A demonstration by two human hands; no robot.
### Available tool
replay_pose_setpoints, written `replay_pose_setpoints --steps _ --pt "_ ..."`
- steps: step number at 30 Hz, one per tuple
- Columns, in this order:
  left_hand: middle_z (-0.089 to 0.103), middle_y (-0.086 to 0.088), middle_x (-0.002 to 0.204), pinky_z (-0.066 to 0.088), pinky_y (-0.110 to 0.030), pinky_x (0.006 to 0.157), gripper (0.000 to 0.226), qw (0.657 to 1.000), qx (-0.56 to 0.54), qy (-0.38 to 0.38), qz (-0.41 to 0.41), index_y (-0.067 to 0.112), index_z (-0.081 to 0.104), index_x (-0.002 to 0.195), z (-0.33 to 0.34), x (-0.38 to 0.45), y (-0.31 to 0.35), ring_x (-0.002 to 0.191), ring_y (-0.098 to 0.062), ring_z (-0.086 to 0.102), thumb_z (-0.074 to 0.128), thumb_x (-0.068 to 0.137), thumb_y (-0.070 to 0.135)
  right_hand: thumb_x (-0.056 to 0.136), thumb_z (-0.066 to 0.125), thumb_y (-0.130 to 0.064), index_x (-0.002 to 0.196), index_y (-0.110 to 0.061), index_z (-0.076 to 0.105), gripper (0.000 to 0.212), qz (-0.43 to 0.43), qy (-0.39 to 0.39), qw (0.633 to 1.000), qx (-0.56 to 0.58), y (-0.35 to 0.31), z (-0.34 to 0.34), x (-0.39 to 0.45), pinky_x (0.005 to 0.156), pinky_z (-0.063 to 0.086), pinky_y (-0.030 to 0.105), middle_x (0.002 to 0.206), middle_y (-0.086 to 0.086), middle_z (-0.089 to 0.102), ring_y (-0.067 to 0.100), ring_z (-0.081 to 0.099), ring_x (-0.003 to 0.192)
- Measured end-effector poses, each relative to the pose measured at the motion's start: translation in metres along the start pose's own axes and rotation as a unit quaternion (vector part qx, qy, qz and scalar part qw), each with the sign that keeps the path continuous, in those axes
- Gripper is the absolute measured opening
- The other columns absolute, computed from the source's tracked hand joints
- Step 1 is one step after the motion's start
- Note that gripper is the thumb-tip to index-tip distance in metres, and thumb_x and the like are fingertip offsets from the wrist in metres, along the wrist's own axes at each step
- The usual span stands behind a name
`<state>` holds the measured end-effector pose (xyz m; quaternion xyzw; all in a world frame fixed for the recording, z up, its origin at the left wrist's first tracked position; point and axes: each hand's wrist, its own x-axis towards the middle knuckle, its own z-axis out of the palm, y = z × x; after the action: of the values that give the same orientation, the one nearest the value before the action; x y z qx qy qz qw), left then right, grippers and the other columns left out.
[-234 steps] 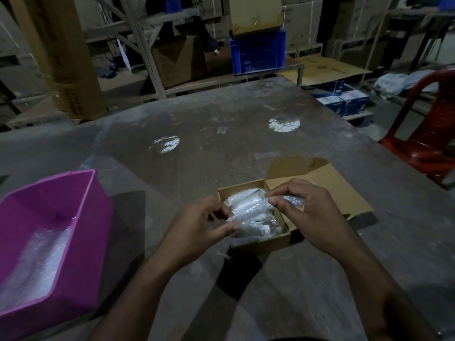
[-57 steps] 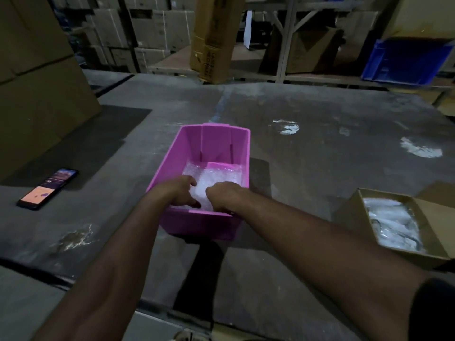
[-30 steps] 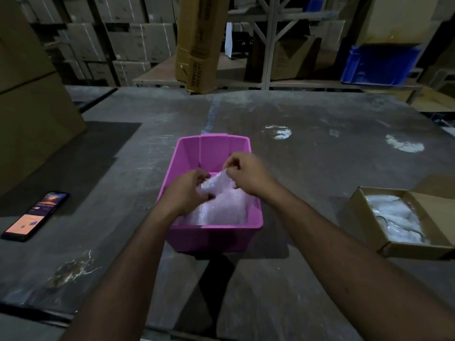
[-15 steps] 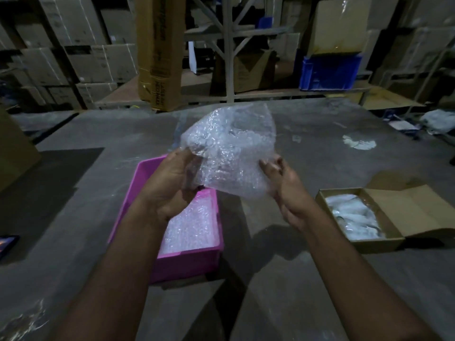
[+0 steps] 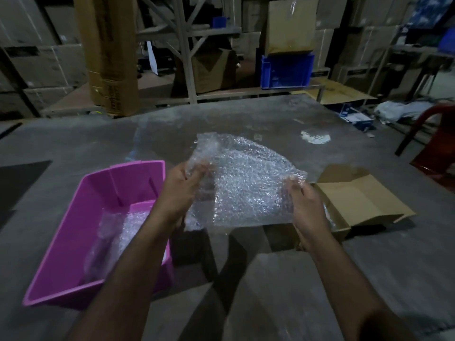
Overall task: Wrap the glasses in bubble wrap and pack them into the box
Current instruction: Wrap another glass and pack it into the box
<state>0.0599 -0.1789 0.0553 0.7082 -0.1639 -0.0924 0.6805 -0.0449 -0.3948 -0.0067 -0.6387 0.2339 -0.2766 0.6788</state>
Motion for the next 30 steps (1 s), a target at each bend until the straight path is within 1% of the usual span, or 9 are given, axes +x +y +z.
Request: replay_pose_setpoints --steps 3,6,10,14,17,21,24,27,30 --pt "0.071 0.003 0.100 0.053 -0.014 0.059 0.028 0.999 -0.022 0.013 -0.048 0.017 0.067 0.102 0.010 0.000 -0.004 0.078 0.001 0.071 0.047 0.106 0.036 0.104 0.052 -0.033 0.112 -0.021 0.070 0.023 -0.014 0.021 1.000 -0.001 0.001 -0.012 0.006 0.070 0.052 0.029 0.089 -0.009 0.072 0.013 0.065 0.082" --pt "0.057 0.018 0.102 0.043 -0.012 0.078 0.022 0.995 -0.054 0.015 -0.084 0.024 0.060 0.108 0.019 0.000 -0.013 0.071 0.012 0.059 0.043 0.107 0.037 0.105 0.050 -0.028 0.120 -0.017 0.069 0.027 -0.029 0.019 0.999 -0.016 0.001 -0.021 0.007 0.074 0.055 0.027 0.092 -0.011 0.073 0.004 0.068 0.081" --pt "0.054 0.001 0.134 0.031 -0.039 0.110 0.042 0.989 -0.056 0.061 -0.124 0.010 0.049 0.142 0.020 0.002 -0.024 0.125 -0.019 0.048 0.043 0.108 0.034 0.106 0.049 -0.030 0.113 -0.024 0.071 0.024 -0.072 0.007 0.995 -0.070 0.008 -0.026 0.003 0.085 0.055 0.033 0.093 -0.013 0.072 0.011 0.069 0.093" --pt "0.063 0.004 0.094 0.042 -0.027 0.077 0.018 0.988 -0.023 0.084 -0.129 0.014 0.066 0.096 0.016 0.001 -0.034 0.102 -0.017 0.055 0.054 0.105 0.025 0.099 0.063 -0.023 0.109 -0.018 0.077 0.018 -0.129 0.043 0.983 -0.126 0.011 -0.031 0.003 0.082 0.053 0.026 0.099 -0.010 0.069 0.004 0.065 0.090" --pt "0.071 -0.002 0.094 0.042 -0.029 0.069 0.015 0.988 -0.019 0.096 -0.117 0.013 0.070 0.091 0.013 -0.001 -0.037 0.088 -0.015 0.062 0.062 0.100 0.022 0.089 0.075 -0.009 0.091 -0.016 0.076 0.007 -0.146 0.064 0.982 -0.103 0.006 -0.033 0.001 0.070 0.050 0.015 0.087 -0.004 0.074 -0.001 0.066 0.076" --pt "0.061 -0.001 0.071 0.044 -0.021 0.048 0.017 0.984 -0.026 0.130 -0.116 0.012 0.062 0.084 0.013 0.001 -0.037 0.054 -0.007 0.055 0.056 0.100 0.009 0.088 0.075 -0.007 0.082 -0.022 0.069 0.017 -0.136 -0.023 0.988 -0.073 0.006 -0.030 -0.005 0.068 0.050 0.011 0.077 -0.009 0.073 -0.002 0.066 0.073" --pt "0.065 0.001 0.077 0.046 -0.025 0.055 0.017 0.983 -0.034 0.139 -0.112 0.016 0.066 0.085 0.011 0.003 -0.039 0.064 -0.011 0.056 0.060 0.100 0.022 0.092 0.070 -0.011 0.089 -0.014 0.064 0.007 -0.086 -0.126 0.988 -0.019 0.010 -0.028 -0.013 0.076 0.056 0.021 0.091 0.004 0.077 0.014 0.074 0.092" --pt "0.070 0.005 0.093 0.045 -0.029 0.072 0.023 0.984 -0.037 0.134 -0.110 0.019 0.070 0.095 0.008 0.004 -0.039 0.083 -0.008 0.060 0.066 0.096 0.042 0.099 0.059 -0.004 0.091 -0.008 0.056 0.009 -0.043 -0.206 0.978 0.000 0.012 -0.024 -0.020 0.080 0.052 0.021 0.104 0.005 0.077 0.014 0.071 0.108" --pt "0.065 0.001 0.073 0.046 -0.025 0.057 0.021 0.984 -0.031 0.146 -0.097 0.016 0.068 0.083 0.004 0.007 -0.041 0.062 -0.010 0.056 0.068 0.096 0.032 0.103 0.049 -0.005 0.093 -0.010 0.048 0.011 -0.010 -0.243 0.970 -0.012 0.011 -0.022 -0.024 0.086 0.048 0.034 0.105 0.007 0.077 0.017 0.069 0.109"
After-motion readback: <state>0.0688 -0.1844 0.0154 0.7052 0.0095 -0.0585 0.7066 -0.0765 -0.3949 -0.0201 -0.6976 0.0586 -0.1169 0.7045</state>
